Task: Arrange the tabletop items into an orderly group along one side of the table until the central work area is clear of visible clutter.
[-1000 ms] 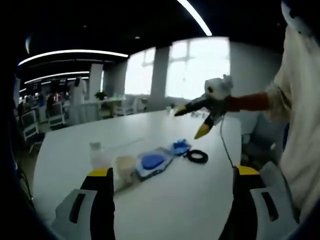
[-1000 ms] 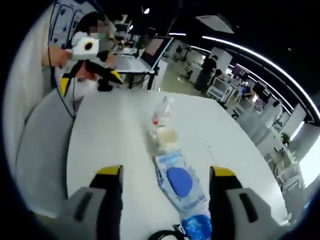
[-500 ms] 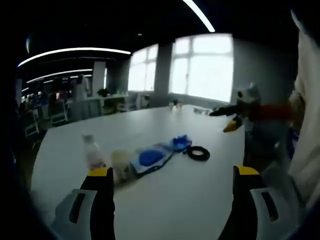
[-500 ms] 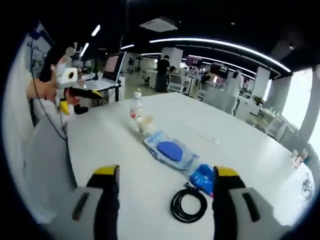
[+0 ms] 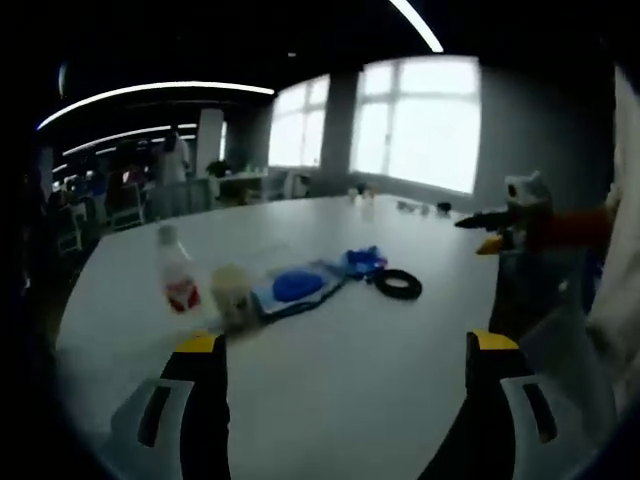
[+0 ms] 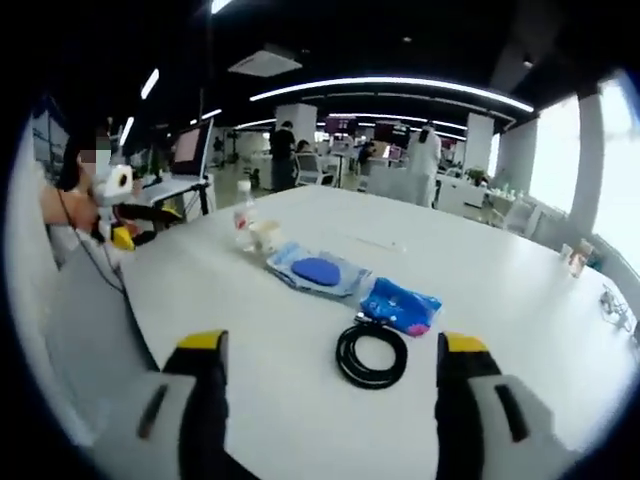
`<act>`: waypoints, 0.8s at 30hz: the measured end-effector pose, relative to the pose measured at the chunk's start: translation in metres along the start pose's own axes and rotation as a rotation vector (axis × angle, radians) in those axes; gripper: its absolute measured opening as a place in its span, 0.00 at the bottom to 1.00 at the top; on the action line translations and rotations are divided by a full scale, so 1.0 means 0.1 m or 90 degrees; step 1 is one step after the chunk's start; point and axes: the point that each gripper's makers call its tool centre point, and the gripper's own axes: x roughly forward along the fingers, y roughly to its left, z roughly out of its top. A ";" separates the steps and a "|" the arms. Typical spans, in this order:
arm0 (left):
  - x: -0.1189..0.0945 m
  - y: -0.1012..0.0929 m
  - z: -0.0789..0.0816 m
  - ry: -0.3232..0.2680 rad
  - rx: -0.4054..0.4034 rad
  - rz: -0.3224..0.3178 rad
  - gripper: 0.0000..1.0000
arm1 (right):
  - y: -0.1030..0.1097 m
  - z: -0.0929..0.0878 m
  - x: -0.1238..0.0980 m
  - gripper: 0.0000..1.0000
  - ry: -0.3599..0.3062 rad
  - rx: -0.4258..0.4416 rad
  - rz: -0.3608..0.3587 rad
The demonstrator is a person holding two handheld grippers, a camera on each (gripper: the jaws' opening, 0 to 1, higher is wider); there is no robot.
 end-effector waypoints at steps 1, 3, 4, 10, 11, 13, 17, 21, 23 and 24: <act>-0.01 0.01 -0.06 0.005 -0.008 0.009 0.96 | 0.03 -0.04 0.00 0.88 0.002 0.016 0.006; -0.04 0.01 -0.15 0.015 -0.012 0.021 0.96 | 0.04 -0.10 -0.01 0.88 0.006 0.017 0.002; -0.05 0.01 -0.18 0.014 -0.014 0.024 0.96 | 0.04 -0.12 -0.02 0.88 0.005 0.021 -0.001; -0.13 -0.01 -0.31 0.023 -0.026 0.035 0.96 | 0.08 -0.38 0.01 0.87 0.020 0.053 0.002; -0.14 -0.02 -0.33 0.024 -0.027 0.037 0.96 | 0.09 -0.40 0.00 0.87 0.020 0.051 0.000; -0.16 -0.03 -0.34 0.021 -0.034 0.037 0.96 | 0.10 -0.43 -0.01 0.87 0.028 0.047 0.003; -0.20 -0.01 -0.42 0.038 -0.033 0.042 0.97 | 0.11 -0.46 -0.04 0.86 0.030 0.046 0.008; -0.27 0.09 -0.49 0.037 -0.035 0.067 0.97 | 0.08 -0.47 -0.09 0.86 0.028 0.049 0.003; -0.31 0.12 -0.53 0.036 -0.044 0.075 0.97 | 0.08 -0.49 -0.10 0.86 0.029 0.049 0.001; -0.32 0.13 -0.55 0.038 -0.046 0.077 0.97 | 0.09 -0.50 -0.11 0.85 0.031 0.050 0.002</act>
